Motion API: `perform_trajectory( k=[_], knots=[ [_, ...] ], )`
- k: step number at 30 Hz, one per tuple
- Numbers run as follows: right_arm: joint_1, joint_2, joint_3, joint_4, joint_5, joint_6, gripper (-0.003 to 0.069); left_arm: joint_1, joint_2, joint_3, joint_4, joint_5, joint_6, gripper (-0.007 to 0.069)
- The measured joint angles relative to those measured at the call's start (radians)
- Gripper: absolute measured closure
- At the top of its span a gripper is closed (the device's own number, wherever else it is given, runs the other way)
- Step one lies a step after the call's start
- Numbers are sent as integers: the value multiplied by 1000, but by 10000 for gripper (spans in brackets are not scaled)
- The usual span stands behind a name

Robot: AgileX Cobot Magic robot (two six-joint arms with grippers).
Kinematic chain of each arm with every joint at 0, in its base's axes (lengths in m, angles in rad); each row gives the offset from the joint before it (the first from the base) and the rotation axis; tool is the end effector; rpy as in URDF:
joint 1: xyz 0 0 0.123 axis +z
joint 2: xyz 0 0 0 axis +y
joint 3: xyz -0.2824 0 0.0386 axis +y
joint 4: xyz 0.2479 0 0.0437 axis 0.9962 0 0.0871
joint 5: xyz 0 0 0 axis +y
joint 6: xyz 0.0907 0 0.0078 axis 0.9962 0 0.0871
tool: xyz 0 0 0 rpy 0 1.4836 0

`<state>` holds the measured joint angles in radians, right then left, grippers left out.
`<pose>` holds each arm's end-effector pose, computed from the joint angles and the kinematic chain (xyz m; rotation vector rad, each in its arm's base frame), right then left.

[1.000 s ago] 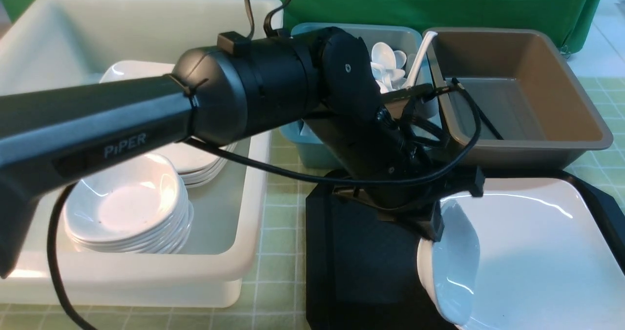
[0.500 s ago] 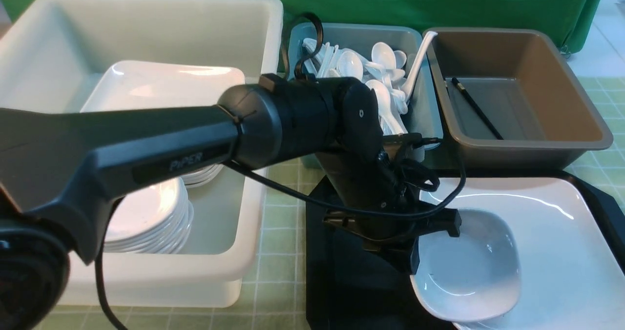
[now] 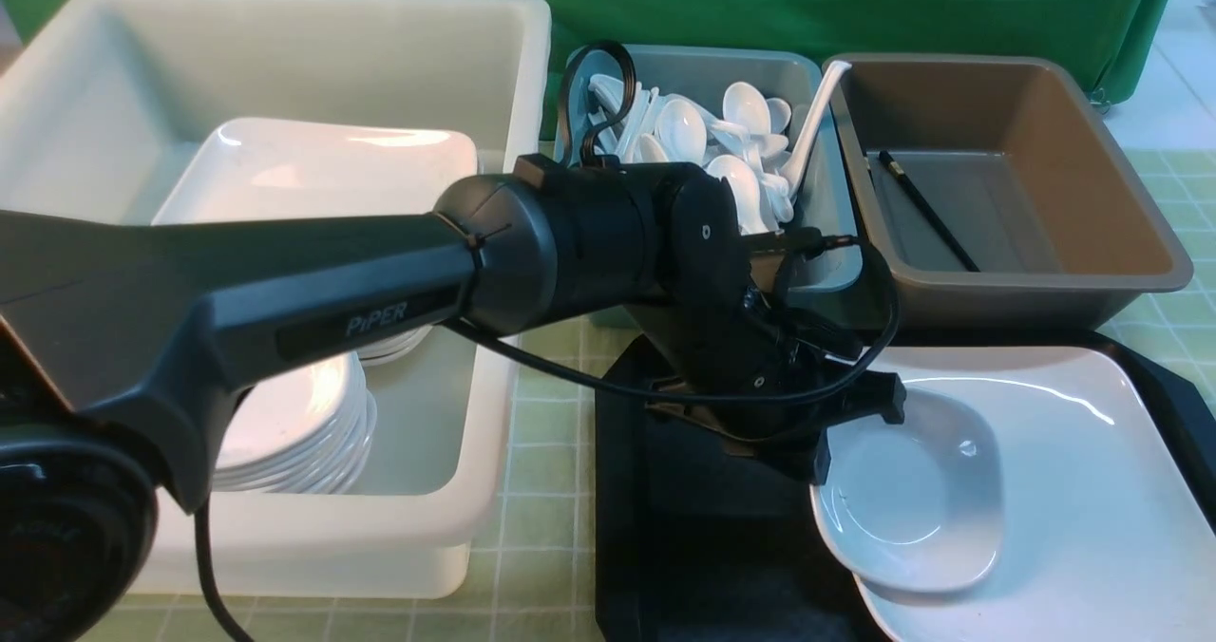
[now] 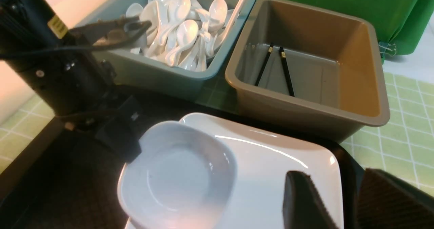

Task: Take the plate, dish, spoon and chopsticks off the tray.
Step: Use the left arm to grab a small plate from the dinner plate

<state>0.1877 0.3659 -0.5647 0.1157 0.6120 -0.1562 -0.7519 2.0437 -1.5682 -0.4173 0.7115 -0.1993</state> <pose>0.0682 0.0191 0.3229 -0.2803 1.8748 0.1489 0.3097 -0.3226 0.2057 0.4168 2.7615 -0.7397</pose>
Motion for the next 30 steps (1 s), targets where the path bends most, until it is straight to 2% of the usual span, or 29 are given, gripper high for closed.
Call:
perform_trajectory(
  k=[7, 10, 15, 19, 20, 24, 30],
  knots=[
    [0, 0, 0, 0, 7, 0, 418, 0, 0, 0, 0, -26, -3, 604],
    [0, 0, 0, 0, 7, 0, 418, 0, 0, 0, 0, -50, -10, 572],
    [0, 0, 0, 0, 7, 0, 418, 2, 0, 0, 3, -54, -32, 477],
    [0, 0, 0, 0, 7, 0, 418, 17, 0, 0, -13, -51, -70, 342],
    [0, 0, 0, 0, 7, 0, 418, 19, 0, 0, -13, -51, -73, 336],
    [0, 0, 0, 0, 7, 0, 418, 59, 14, 0, -88, -52, -85, 226],
    [0, 0, 0, 0, 7, 0, 418, 65, 70, 0, -225, -53, -19, 183]
  ],
)
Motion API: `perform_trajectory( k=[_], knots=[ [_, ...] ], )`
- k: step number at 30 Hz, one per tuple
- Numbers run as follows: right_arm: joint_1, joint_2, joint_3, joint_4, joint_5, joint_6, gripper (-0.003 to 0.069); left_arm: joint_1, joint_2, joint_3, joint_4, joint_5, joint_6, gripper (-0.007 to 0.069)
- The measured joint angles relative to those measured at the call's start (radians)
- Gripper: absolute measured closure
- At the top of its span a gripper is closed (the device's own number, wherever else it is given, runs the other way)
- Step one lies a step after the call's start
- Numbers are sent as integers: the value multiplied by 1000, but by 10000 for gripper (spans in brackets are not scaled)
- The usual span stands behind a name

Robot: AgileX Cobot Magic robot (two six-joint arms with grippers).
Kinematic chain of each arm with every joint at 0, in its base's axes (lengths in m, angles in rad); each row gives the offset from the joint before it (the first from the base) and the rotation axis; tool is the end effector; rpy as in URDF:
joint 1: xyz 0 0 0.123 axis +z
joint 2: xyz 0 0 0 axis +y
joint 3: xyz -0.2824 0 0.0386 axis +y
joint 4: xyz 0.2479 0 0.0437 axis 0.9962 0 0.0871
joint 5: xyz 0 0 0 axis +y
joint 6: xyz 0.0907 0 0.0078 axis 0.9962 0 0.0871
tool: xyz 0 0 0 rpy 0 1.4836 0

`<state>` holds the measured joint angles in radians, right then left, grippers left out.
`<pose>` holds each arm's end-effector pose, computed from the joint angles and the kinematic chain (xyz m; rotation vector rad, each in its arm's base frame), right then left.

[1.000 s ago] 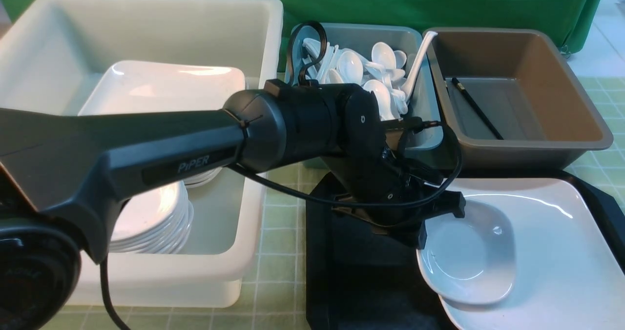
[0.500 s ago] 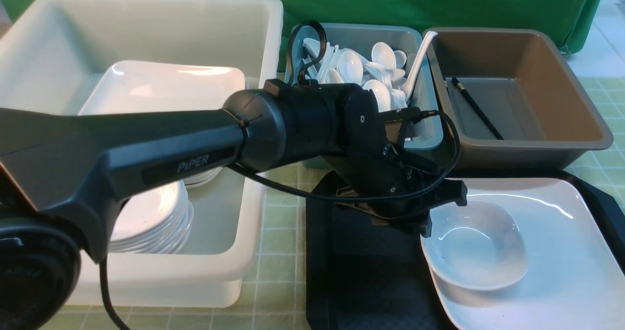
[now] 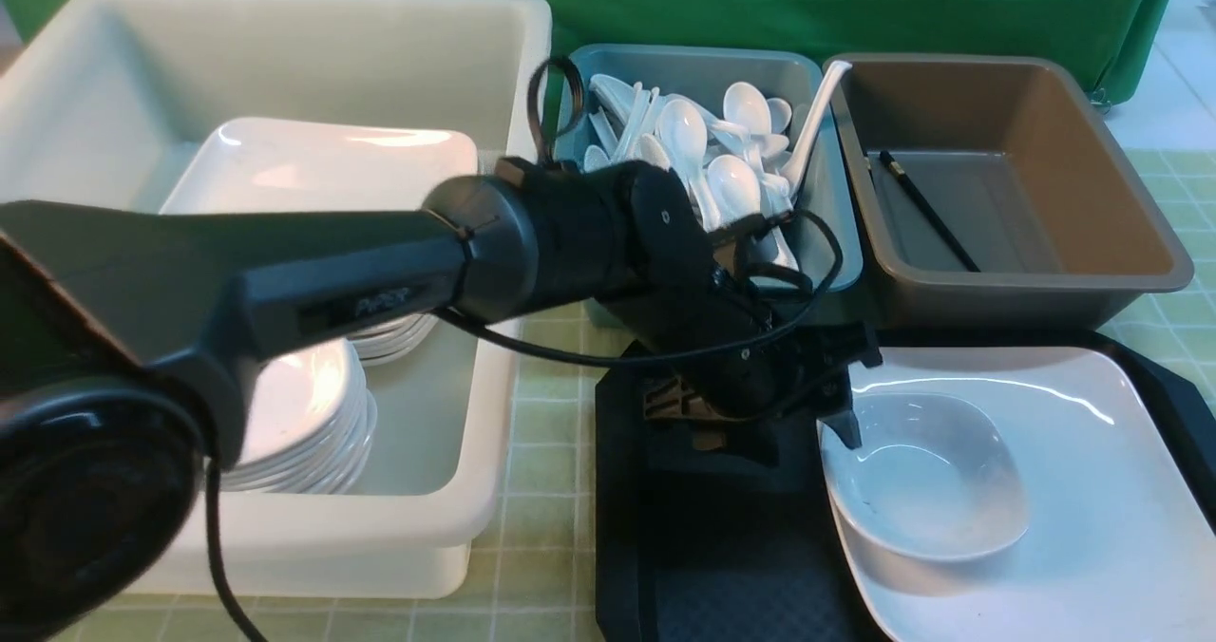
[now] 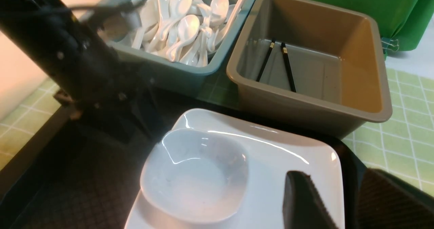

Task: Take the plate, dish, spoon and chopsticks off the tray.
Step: Use the left arm to grab a small plate from the dinner plate

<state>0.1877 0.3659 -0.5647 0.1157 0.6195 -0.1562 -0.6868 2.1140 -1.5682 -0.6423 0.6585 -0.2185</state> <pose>0.0680 0.0191 0.3223 -0.2820 1.8821 0.1492 0.3332 -0.3164 0.1816 0.0601 2.8202 -0.9337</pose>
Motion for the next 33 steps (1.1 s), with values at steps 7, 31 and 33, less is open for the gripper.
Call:
perform_trajectory(
  k=[7, 31, 33],
  knots=[
    [0, 0, 0, 0, 1, 0, 418, 0, 33, 0, -103, -18, 73, 186],
    [0, 0, 0, 0, 2, 0, 418, -28, 64, 0, -185, -88, 148, 358],
    [0, 0, 0, 0, 2, 0, 418, -28, 67, 0, -184, -89, 148, 422]
  ],
)
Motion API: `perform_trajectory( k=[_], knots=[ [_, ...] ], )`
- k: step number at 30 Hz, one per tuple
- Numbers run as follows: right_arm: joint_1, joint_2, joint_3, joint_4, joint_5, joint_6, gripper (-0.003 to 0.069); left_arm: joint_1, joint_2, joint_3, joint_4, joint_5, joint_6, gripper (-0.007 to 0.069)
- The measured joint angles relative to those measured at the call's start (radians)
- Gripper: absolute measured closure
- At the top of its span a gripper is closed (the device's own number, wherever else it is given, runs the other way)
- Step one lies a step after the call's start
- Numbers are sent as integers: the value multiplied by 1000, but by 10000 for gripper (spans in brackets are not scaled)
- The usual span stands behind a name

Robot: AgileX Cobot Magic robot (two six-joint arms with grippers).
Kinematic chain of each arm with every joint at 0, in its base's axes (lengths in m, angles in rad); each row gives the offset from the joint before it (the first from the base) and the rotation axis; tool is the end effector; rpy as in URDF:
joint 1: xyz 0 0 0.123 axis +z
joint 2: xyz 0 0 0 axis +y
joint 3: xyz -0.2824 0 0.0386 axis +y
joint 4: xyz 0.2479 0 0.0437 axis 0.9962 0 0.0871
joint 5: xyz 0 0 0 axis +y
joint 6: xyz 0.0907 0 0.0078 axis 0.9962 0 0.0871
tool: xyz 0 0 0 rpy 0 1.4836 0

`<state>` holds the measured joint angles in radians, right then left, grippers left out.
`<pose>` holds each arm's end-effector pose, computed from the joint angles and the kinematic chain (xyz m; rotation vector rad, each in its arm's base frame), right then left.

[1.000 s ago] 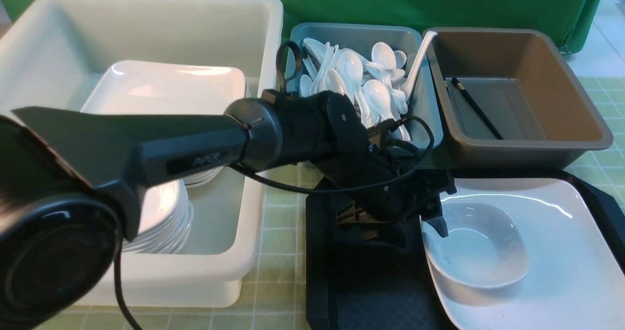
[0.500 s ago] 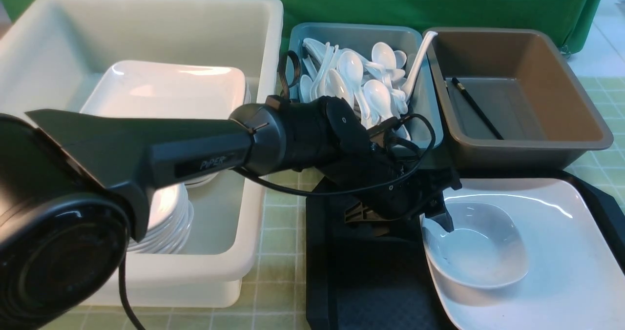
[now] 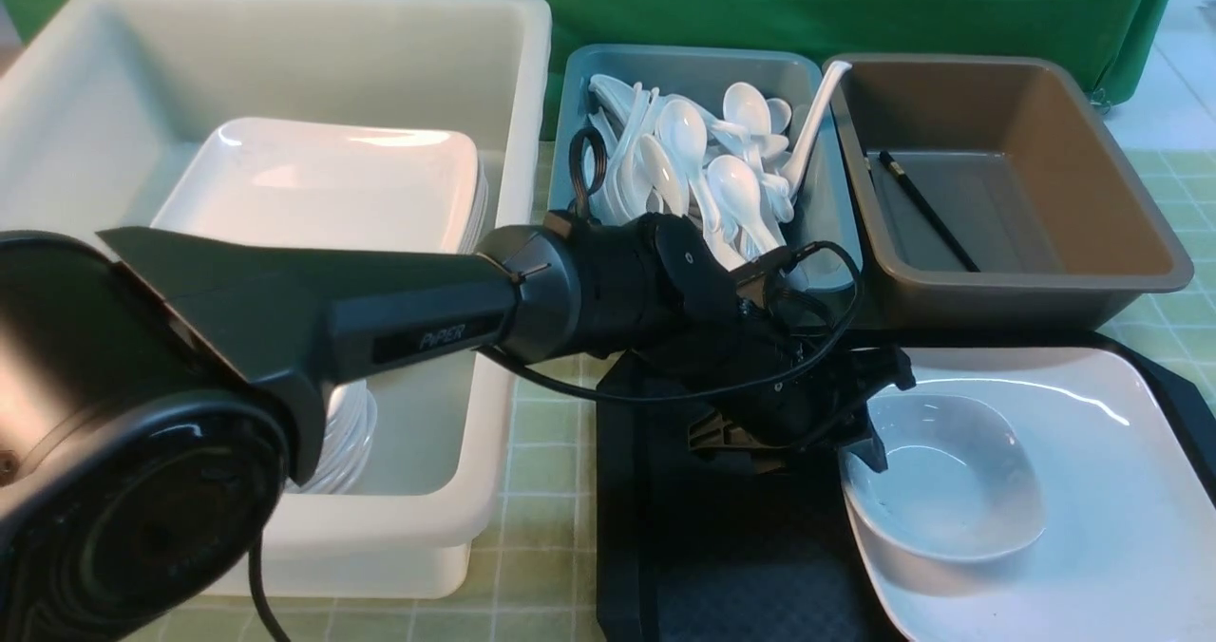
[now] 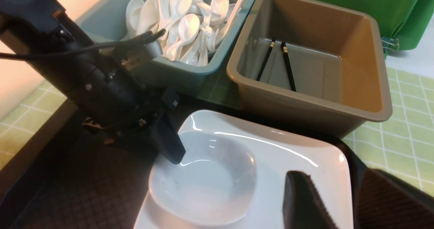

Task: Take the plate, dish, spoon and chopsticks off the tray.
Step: Use the left arm to grab a small plate from the dinner plate

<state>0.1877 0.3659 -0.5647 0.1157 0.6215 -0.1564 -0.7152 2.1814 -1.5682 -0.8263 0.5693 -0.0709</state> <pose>0.0679 0.0191 0.3221 -0.2827 1.8840 0.1491 0.3318 -0.3361 0.1580 0.0548 2.7749 -1.0433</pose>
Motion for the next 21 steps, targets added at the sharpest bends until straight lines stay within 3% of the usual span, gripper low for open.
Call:
perform_trajectory(
  k=[6, 13, 21],
  knots=[
    [0, 0, 0, 0, 0, 0, 418, 0, 4, 0, -3, -8, 11, 608],
    [0, 0, 0, 0, 1, 0, 418, 7, -57, 0, 49, 19, 24, 613],
    [0, 0, 0, 0, 1, 0, 418, 86, -256, 0, 115, 112, 45, 613]
  ],
)
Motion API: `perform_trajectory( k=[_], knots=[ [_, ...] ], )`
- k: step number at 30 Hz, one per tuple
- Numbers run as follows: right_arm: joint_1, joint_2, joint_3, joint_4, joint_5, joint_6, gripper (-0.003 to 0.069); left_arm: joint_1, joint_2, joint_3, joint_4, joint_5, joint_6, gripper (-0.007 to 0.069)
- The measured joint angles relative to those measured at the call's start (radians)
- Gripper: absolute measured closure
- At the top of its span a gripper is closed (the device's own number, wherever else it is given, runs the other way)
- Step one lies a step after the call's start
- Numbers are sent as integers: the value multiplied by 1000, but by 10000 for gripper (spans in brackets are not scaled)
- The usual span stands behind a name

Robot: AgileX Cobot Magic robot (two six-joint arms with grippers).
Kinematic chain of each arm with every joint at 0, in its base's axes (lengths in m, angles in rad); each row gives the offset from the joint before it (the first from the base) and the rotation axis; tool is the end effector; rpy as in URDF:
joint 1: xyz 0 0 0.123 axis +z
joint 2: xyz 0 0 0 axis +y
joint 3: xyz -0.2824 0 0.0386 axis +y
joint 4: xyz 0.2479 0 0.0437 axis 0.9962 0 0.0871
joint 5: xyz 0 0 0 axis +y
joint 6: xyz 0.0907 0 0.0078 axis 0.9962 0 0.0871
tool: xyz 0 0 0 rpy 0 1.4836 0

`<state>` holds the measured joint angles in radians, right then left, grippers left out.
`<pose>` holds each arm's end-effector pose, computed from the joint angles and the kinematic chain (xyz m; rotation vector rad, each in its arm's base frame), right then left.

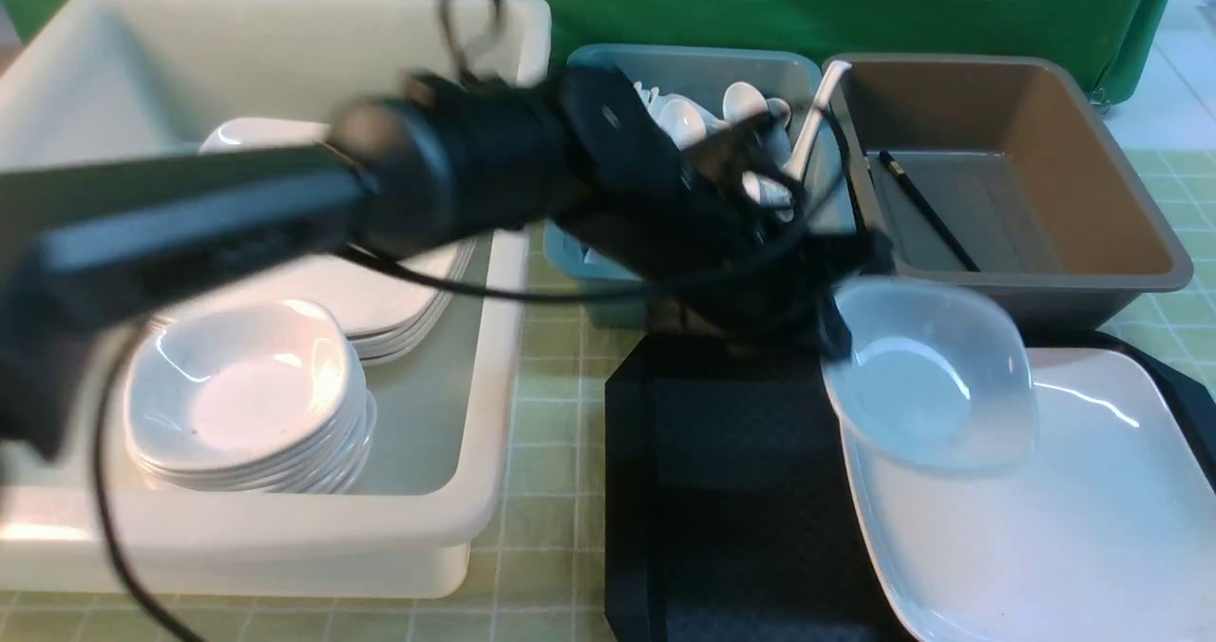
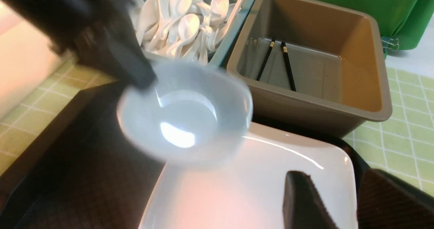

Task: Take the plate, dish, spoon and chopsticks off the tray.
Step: Use the left arm to grab a small plate from the dinner plate, then use the left arm to put the small plate into the large storage box on the left

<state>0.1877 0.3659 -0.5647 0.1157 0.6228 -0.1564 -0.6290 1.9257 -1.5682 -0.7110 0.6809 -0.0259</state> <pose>0.0679 0.0191 0.3220 -0.2830 1.8853 0.1491 0.3324 -0.2882 0.2678 0.2350 2.5735 -1.0404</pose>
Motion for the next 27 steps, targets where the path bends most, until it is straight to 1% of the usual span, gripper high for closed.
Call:
perform_trajectory(
  k=[5, 6, 7, 9, 10, 11, 12, 15, 18, 19, 23, 27],
  knots=[
    [0, 0, 0, 0, 0, 3, 418, 166, -172, 0, 40, 54, 13, 613],
    [0, 0, 0, 0, -1, 3, 418, 254, -227, 0, 83, 89, 15, 613],
    [0, 0, 0, 0, -1, 3, 418, 303, -256, 0, 104, 110, 15, 613],
    [0, 0, 0, 0, -1, 3, 418, 479, -302, 0, 155, 207, 26, 613],
    [0, 0, 0, 0, -1, 3, 418, 493, -304, 0, 161, 228, 26, 613],
    [0, 0, 0, 0, -1, 3, 418, 547, -311, 0, 175, 273, 40, 613],
    [0, 0, 0, 0, -1, 3, 418, 634, -314, 0, 197, 359, 65, 613],
    [0, 0, 0, 0, -1, 3, 418, 761, -316, 16, 231, 489, 122, 613],
    [0, 0, 0, 0, -4, 3, 418, 815, -328, 53, 241, 514, 142, 613],
    [0, 0, 0, 0, -9, 3, 418, 834, -345, 95, 252, 518, 154, 613],
    [0, 0, 0, 0, -28, 3, 418, 841, -396, 226, 273, 523, 180, 613],
    [0, 0, 0, 0, -45, 3, 418, 841, -415, 332, 292, 464, 183, 613]
  ],
)
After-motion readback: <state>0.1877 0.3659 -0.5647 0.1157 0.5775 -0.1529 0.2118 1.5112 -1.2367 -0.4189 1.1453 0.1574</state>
